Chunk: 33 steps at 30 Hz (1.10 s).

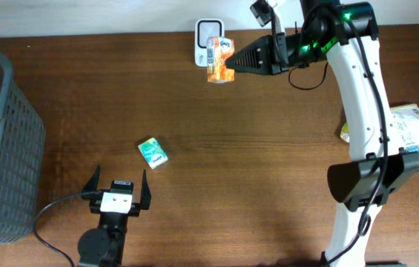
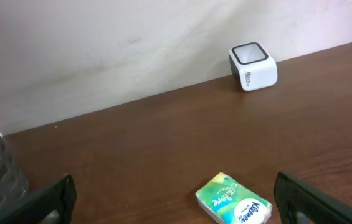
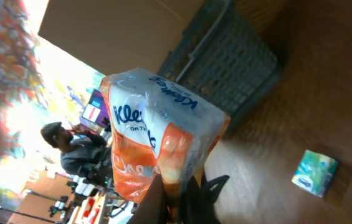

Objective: Scan the item barcode
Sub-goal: 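Lift the orange tissue pack and hold it over the white scanner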

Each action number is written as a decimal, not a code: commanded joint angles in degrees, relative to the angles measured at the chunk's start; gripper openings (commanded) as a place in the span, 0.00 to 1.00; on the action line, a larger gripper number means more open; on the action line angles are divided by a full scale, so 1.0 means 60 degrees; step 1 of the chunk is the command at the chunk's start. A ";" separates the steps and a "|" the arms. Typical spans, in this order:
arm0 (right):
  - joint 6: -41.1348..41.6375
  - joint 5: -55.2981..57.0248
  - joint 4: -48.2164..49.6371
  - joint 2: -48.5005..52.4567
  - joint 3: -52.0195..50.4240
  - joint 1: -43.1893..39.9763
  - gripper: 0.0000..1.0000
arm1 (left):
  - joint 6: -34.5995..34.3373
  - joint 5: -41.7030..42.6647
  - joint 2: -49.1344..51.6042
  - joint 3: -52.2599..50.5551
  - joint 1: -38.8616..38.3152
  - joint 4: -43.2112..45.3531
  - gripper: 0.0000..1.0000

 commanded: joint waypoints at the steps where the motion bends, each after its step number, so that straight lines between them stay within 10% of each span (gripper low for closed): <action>1: 0.0280 0.2175 0.0197 -0.0062 0.0178 0.0189 0.04 | 0.0117 -0.0066 -0.0036 -0.0058 0.0018 0.0018 0.99; 6: 0.2958 0.9697 0.2182 -0.0062 0.0903 0.1559 0.04 | 0.0117 -0.0066 -0.0036 -0.0058 0.0018 0.0018 0.99; 12: 0.2240 1.7770 0.5362 0.0674 0.0583 0.3089 0.04 | 0.0117 -0.0066 -0.0036 -0.0058 0.0018 0.0018 0.99; 26: -0.4994 1.8210 1.0867 0.4258 0.0550 0.2852 0.04 | 0.0117 -0.0066 -0.0036 -0.0058 0.0018 0.0018 0.99; 33: -0.5249 1.8210 1.0867 0.4575 0.0550 0.2849 0.04 | 0.0117 -0.0066 -0.0036 -0.0058 0.0018 0.0018 0.99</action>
